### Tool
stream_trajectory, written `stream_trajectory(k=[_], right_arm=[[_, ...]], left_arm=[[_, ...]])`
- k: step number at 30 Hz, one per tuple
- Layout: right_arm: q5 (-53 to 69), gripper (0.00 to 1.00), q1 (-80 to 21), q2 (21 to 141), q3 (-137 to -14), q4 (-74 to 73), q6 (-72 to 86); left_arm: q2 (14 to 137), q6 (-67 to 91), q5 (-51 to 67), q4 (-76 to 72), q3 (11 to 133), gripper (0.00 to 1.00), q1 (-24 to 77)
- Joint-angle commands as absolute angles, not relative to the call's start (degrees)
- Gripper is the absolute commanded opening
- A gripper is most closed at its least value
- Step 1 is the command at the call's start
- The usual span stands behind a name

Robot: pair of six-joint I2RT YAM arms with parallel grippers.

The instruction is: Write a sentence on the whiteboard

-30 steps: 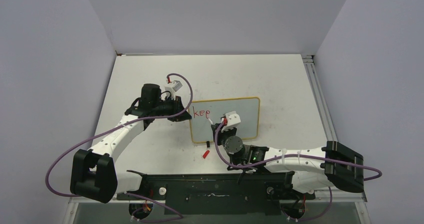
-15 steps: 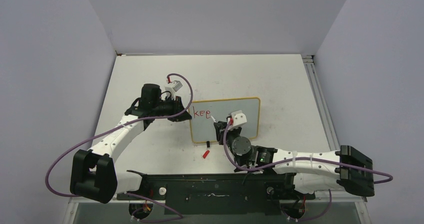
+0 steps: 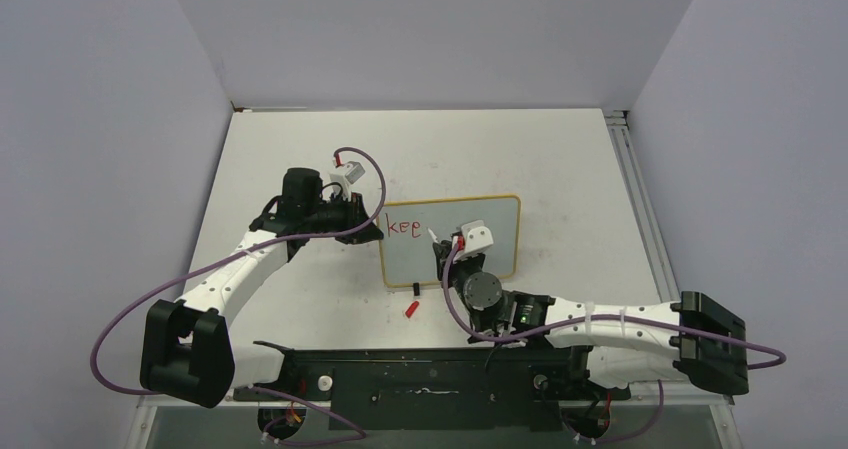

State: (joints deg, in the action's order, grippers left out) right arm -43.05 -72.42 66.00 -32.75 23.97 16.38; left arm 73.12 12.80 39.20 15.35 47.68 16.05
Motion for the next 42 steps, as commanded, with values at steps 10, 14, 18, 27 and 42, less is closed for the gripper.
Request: stream_trajectory(k=[10, 14, 18, 27, 42], right_arm=[[-39.8, 0.05, -68.8, 68.4, -34.5, 29.2, 15.0], [-38.9, 0.05, -68.6, 69.1, -34.7, 30.1, 14.8], [-38.2, 0.05, -68.5, 69.7, -35.1, 30.3, 14.7], [-39.7, 0.05, -68.4, 70.2, -34.9, 29.2, 15.6], [-41.4, 0.05, -70.3, 69.3, -31.3, 25.4, 21.1]], left_arm=[[71.8, 12.7, 39.7, 15.1, 49.8, 0.00, 16.2], [72.0, 12.7, 39.7, 15.1, 49.8, 0.00, 16.2], [72.2, 12.7, 39.8, 15.1, 50.0, 0.00, 16.2], [72.2, 12.7, 40.1, 15.1, 50.0, 0.00, 16.2], [71.8, 12.7, 40.0, 15.1, 50.0, 0.00, 16.2]])
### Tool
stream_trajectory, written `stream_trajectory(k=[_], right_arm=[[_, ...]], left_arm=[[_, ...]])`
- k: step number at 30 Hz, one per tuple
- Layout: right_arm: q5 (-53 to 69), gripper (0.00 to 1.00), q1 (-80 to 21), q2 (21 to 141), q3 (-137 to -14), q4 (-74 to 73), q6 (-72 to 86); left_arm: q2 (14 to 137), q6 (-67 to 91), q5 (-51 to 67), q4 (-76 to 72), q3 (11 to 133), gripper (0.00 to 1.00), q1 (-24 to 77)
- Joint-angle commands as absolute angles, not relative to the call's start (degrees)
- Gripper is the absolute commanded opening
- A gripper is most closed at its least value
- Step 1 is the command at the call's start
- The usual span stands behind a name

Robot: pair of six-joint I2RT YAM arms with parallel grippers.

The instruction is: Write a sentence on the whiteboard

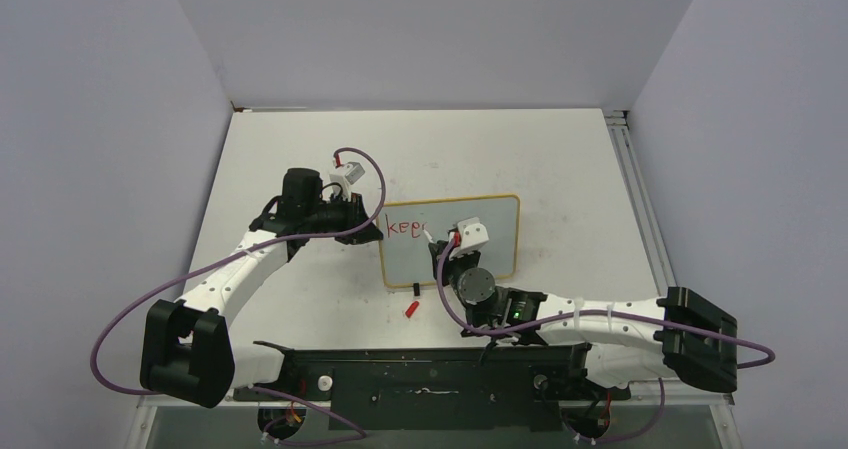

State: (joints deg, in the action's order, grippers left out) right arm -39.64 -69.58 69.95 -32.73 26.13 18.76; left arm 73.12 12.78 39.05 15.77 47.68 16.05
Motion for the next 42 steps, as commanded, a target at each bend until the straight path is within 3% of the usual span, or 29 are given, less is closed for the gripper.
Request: stream_trajectory(k=[1, 26, 42], right_arm=[[-41.5, 0.05, -70.4, 69.3, -31.2, 25.3, 21.4], [-43.8, 0.05, -74.3, 65.7, -33.2, 25.3, 18.2], [-43.0, 0.05, -71.1, 70.4, -35.4, 32.7, 13.8]], left_arm=[[71.8, 12.7, 40.0, 15.1, 49.9, 0.00, 16.2], [71.5, 12.8, 40.0, 15.1, 49.8, 0.00, 16.2], [71.5, 12.8, 40.0, 15.1, 49.8, 0.00, 16.2]])
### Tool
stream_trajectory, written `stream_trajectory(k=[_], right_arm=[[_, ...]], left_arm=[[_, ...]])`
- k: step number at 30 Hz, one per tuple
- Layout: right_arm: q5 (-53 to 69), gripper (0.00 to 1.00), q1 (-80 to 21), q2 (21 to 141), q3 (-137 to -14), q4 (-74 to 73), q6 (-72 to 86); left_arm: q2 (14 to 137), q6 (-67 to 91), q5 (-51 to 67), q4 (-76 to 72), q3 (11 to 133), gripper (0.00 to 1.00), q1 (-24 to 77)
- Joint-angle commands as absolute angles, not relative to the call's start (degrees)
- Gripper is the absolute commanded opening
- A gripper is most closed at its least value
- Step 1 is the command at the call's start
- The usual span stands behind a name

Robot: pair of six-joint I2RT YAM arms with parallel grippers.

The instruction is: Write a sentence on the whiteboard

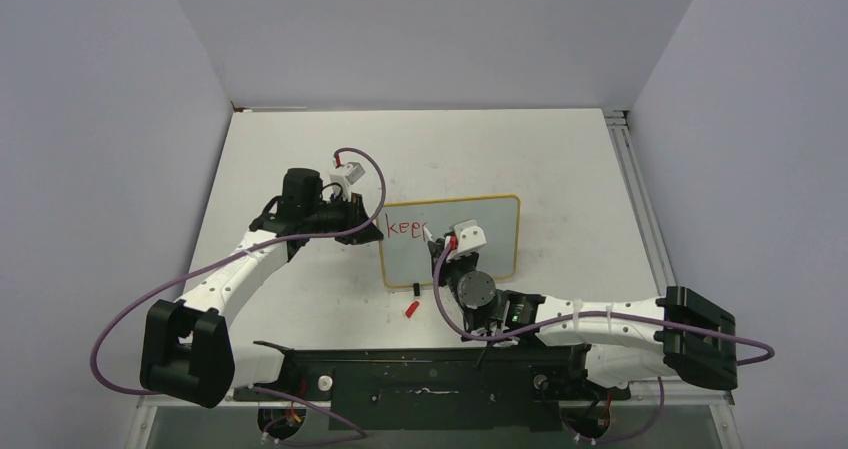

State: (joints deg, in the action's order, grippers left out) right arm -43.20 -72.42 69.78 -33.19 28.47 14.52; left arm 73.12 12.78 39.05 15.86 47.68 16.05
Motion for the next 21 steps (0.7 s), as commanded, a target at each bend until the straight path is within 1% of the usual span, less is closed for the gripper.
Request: stream_trajectory(k=[1, 11, 21], right_arm=[[-42.8, 0.05, -70.9, 70.4, -35.4, 32.8, 13.9], [-40.6, 0.05, -69.3, 71.8, -35.6, 33.9, 14.1], [-42.1, 0.05, -69.0, 71.8, -35.3, 32.7, 15.0]], left_arm=[[71.5, 12.8, 40.0, 15.1, 49.8, 0.00, 16.2], [71.5, 12.8, 40.1, 15.1, 49.8, 0.00, 16.2], [71.6, 12.8, 40.2, 15.1, 49.8, 0.00, 16.2]])
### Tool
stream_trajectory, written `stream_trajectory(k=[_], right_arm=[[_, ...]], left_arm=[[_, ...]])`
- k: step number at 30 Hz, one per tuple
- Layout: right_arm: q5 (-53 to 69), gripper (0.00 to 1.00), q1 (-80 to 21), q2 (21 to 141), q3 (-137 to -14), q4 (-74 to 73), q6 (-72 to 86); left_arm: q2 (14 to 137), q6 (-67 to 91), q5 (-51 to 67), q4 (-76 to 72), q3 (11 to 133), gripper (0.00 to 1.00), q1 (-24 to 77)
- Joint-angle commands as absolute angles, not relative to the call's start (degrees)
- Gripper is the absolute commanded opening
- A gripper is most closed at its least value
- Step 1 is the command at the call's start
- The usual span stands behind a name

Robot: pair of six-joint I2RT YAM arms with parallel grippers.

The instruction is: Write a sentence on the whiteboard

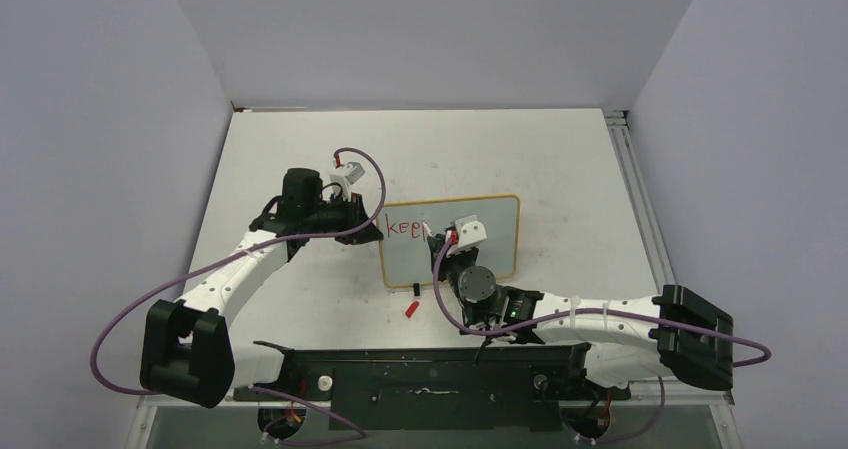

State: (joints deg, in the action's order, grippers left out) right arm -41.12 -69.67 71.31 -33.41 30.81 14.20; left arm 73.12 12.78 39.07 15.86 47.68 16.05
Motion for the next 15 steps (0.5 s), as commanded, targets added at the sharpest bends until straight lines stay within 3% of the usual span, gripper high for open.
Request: stream_trajectory(k=[1, 15], right_arm=[[-42.2, 0.05, -69.0, 71.7, -35.3, 32.6, 15.1], [-44.5, 0.05, -68.6, 69.8, -33.5, 29.8, 17.1]], left_arm=[[71.5, 12.8, 40.1, 15.1, 49.8, 0.00, 16.2], [71.4, 12.8, 40.1, 15.1, 49.8, 0.00, 16.3]])
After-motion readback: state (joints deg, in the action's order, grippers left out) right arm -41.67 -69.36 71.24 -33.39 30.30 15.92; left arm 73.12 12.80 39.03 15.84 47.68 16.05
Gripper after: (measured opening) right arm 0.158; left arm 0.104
